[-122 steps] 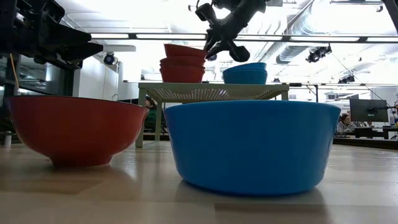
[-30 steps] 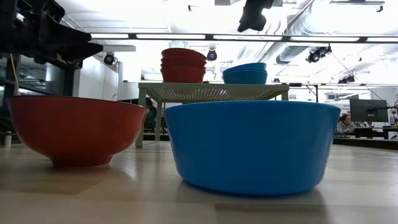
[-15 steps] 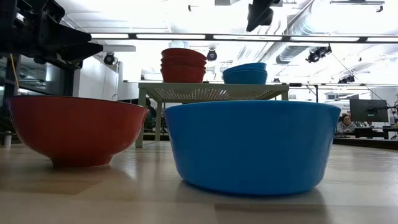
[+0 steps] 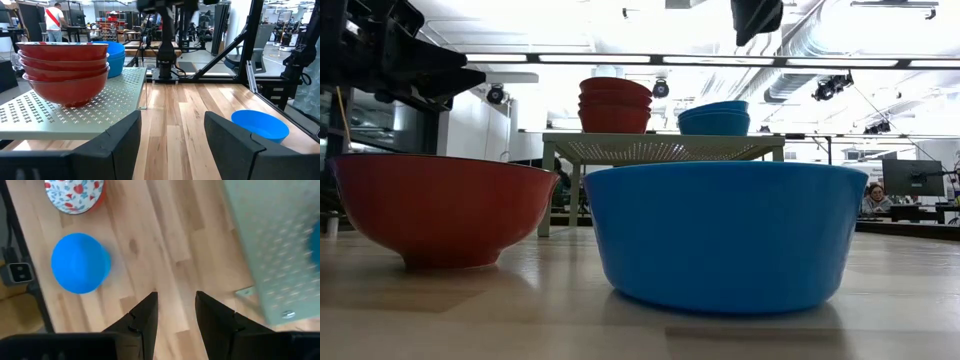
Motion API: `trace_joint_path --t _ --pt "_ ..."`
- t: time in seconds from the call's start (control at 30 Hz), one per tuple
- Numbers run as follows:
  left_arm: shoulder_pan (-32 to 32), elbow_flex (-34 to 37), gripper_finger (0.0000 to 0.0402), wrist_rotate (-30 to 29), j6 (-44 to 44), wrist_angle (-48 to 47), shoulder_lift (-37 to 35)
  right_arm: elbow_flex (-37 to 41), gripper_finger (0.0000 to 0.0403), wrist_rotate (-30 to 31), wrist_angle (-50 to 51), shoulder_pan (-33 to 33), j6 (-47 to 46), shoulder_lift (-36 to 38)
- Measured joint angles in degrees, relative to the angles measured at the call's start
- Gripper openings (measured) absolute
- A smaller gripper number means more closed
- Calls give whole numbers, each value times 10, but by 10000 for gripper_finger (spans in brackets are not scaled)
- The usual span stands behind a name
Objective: Pick & Place Mini bowls
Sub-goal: Stack the blue bowl on the blue bowl on the shelf
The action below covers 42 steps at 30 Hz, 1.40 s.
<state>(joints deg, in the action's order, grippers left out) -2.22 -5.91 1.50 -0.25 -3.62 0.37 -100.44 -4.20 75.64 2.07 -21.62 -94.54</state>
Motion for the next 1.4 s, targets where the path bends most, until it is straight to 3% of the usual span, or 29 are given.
trace_joint_path --t 0.27,0.43,0.7,0.87,1.03,1.2,1.4 --pt "0 0 213 0 0 0 0 7 119 54 9 71 -124 -8" --pt "0 0 213 0 0 0 0 88 119 34 -5 99 -219 0" --pt "0 0 213 0 0 0 0 255 119 -45 -207 138 -382 29" --pt "0 0 213 0 0 0 0 322 119 -46 -346 155 -458 25" --pt "0 0 213 0 0 0 0 330 119 -17 -371 164 -474 -1" --pt "0 0 213 0 0 0 0 329 119 -26 -410 172 -474 -37" --pt "0 0 213 0 0 0 0 285 119 -25 -403 180 -441 -88"
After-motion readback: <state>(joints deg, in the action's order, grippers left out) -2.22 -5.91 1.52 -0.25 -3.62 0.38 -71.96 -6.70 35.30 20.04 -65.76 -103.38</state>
